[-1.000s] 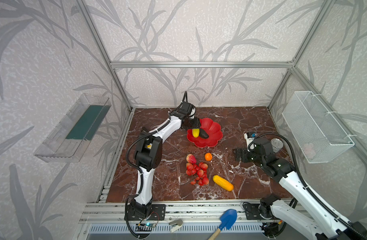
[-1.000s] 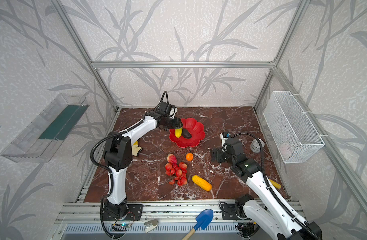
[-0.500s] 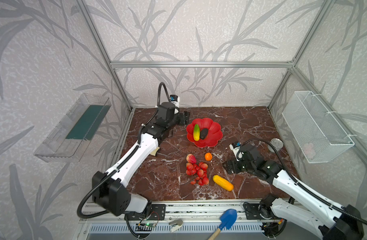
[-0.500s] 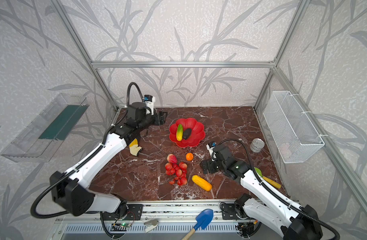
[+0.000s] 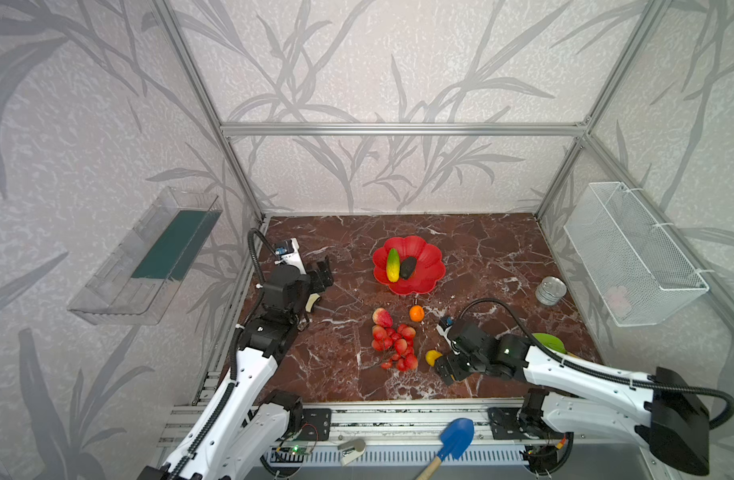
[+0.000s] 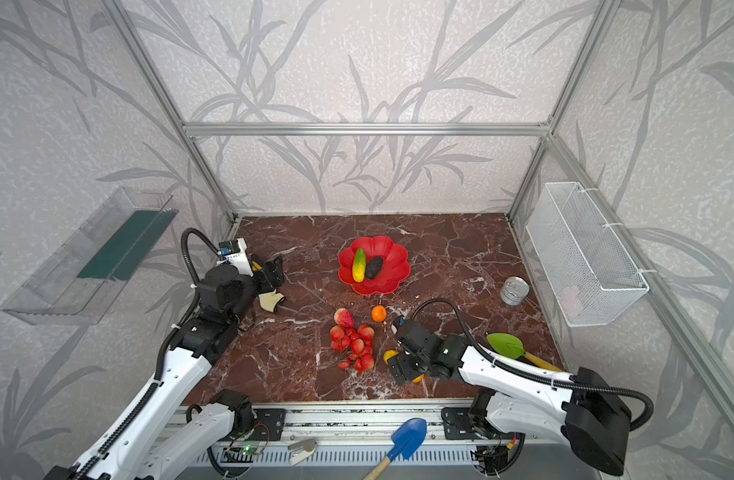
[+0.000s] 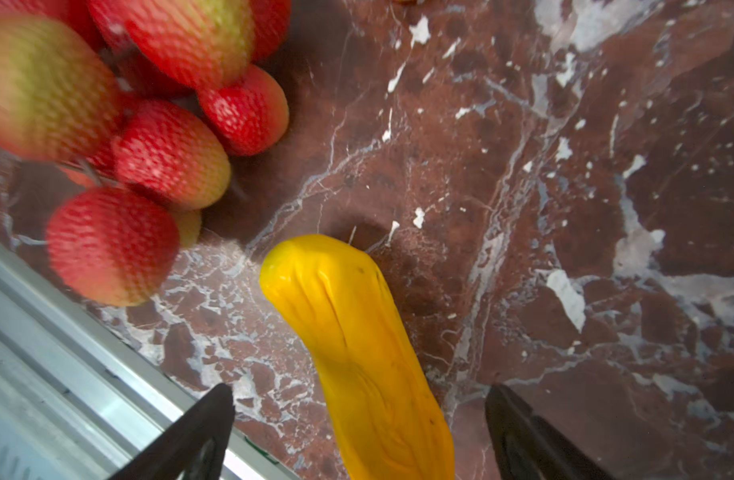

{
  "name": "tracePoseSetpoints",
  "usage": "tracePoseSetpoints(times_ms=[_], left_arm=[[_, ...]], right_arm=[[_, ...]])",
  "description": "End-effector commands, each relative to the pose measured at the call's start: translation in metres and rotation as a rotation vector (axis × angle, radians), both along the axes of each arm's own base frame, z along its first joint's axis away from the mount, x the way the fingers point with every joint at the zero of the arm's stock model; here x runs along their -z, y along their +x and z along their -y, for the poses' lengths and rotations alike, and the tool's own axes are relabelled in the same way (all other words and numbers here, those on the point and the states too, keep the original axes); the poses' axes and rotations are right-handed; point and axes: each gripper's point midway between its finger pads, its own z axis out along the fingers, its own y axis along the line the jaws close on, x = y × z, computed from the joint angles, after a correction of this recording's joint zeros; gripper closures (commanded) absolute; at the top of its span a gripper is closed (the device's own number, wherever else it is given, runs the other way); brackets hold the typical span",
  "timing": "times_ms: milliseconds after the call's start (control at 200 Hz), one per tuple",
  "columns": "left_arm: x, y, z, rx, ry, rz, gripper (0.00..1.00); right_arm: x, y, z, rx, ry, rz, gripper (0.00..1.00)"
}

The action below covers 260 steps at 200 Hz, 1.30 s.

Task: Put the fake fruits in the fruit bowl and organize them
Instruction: 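Grasp the yellow mango with the right gripper while the left arm withdraws, then place the yellow mango in the bowl beside the avocado with the right gripper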

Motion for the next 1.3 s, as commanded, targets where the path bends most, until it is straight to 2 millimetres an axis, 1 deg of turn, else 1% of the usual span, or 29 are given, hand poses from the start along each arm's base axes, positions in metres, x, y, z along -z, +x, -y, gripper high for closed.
tracePoseSetpoints(times_ms=[0,150,240,375,405,490,545,595,645,705,800,875,960,1020,1100,1195,1295], left_arm=[[-0.004,0.001,-0.004,-0.029,-0.053,0.024,0.11],[-0.002,0.003,-0.002,-0.024,-0.062,0.007,0.11],[-0.001,0.004,-0.002,-0.026,-0.066,0.006,0.11],[0.001,0.005,-0.003,-0.032,-0.069,0.001,0.11],[0.003,0.005,-0.003,-0.033,-0.068,-0.003,0.11],[0.005,0.005,-0.004,-0.035,-0.065,-0.008,0.11],[0.007,0.005,-0.004,-0.036,-0.064,-0.014,0.11],[0.009,0.005,-0.004,-0.038,-0.062,-0.020,0.11],[0.011,0.005,-0.005,-0.040,-0.059,-0.023,0.11],[0.013,0.005,-0.006,-0.046,-0.055,-0.031,0.11],[0.023,0.006,-0.006,-0.053,-0.063,-0.061,0.11],[0.031,0.008,0.000,-0.025,-0.068,-0.090,0.11],[0.039,0.006,0.003,-0.004,-0.063,-0.134,0.11],[0.042,0.003,0.004,0.004,-0.055,-0.158,0.11],[0.045,-0.002,0.005,0.019,-0.037,-0.181,0.11],[0.048,-0.008,0.004,0.029,-0.019,-0.197,0.11],[0.051,-0.015,0.001,0.035,0.010,-0.216,0.11]], right_arm=[[0.001,0.009,-0.001,0.023,-0.046,0.026,0.09],[0.013,0.010,-0.009,0.015,-0.060,0.005,0.16],[0.020,0.009,-0.013,0.022,-0.056,-0.005,0.23],[0.022,0.012,-0.016,0.030,-0.053,-0.002,0.43],[0.021,0.013,-0.017,0.031,-0.053,0.003,0.46],[0.019,0.017,-0.016,0.038,-0.062,0.019,0.53],[0.015,0.021,-0.014,0.046,-0.074,0.039,0.56],[0.006,0.025,-0.012,0.056,-0.084,0.067,0.58],[-0.007,0.034,-0.011,0.076,-0.085,0.116,0.60],[-0.026,0.047,-0.009,0.105,-0.074,0.198,0.60],[-0.067,0.073,-0.020,0.129,0.035,0.296,0.60],[-0.098,0.102,-0.031,0.163,0.153,0.338,0.60],[-0.120,0.139,-0.039,0.196,0.222,0.370,0.60],[-0.128,0.166,-0.043,0.207,0.228,0.386,0.60],[-0.131,0.199,-0.048,0.216,0.220,0.409,0.59],[-0.124,0.233,-0.051,0.236,0.227,0.390,0.59],[-0.113,0.260,-0.049,0.264,0.220,0.392,0.59]])
